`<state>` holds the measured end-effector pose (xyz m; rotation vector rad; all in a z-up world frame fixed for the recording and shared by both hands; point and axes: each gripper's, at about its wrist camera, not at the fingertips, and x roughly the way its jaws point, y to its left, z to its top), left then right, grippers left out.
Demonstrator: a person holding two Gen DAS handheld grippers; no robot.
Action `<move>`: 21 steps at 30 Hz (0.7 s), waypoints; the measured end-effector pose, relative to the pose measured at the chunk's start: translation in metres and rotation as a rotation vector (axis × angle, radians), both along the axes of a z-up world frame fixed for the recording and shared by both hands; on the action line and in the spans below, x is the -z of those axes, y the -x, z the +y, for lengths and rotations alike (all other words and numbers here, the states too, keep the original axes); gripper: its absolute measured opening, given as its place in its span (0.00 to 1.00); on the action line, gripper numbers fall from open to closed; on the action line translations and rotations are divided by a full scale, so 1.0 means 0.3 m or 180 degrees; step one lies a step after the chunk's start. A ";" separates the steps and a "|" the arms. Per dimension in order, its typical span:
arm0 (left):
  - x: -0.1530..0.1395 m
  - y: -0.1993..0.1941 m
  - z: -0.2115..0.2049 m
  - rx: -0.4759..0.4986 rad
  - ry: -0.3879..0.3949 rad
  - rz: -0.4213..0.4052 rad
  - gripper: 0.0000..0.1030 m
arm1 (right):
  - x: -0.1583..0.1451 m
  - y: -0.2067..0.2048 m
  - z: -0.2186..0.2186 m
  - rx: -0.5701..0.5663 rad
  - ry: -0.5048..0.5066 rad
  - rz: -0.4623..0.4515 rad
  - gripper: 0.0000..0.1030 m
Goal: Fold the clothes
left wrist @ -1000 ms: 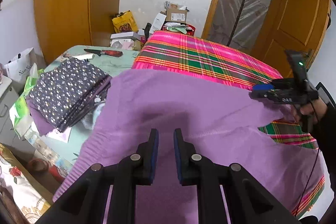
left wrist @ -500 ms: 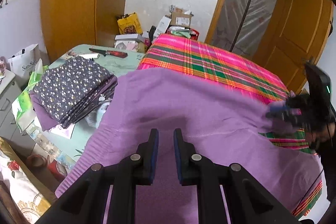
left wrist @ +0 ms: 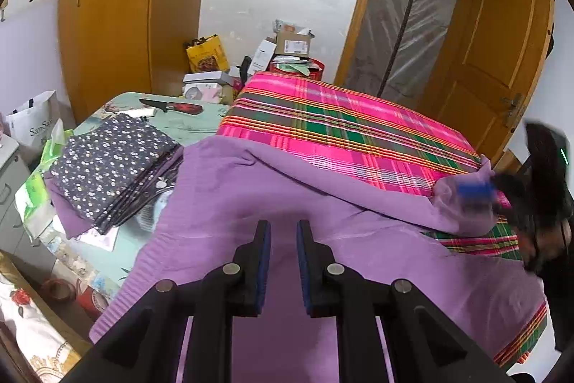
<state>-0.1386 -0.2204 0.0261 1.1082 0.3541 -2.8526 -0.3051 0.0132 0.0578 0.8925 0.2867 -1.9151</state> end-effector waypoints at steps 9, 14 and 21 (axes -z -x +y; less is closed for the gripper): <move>0.025 0.027 -0.021 -0.0058 -0.0025 -0.0065 0.14 | 0.165 0.182 -0.169 -0.0109 -0.0443 -0.0330 0.41; 0.028 0.060 -0.025 -0.0057 -0.0003 -0.0089 0.14 | 0.212 0.097 -0.217 -0.0314 -0.0605 -0.0097 0.41; 0.050 0.079 0.008 0.0053 -0.0029 -0.0122 0.14 | 0.179 0.146 -0.178 -0.0348 -0.0349 -0.0309 0.41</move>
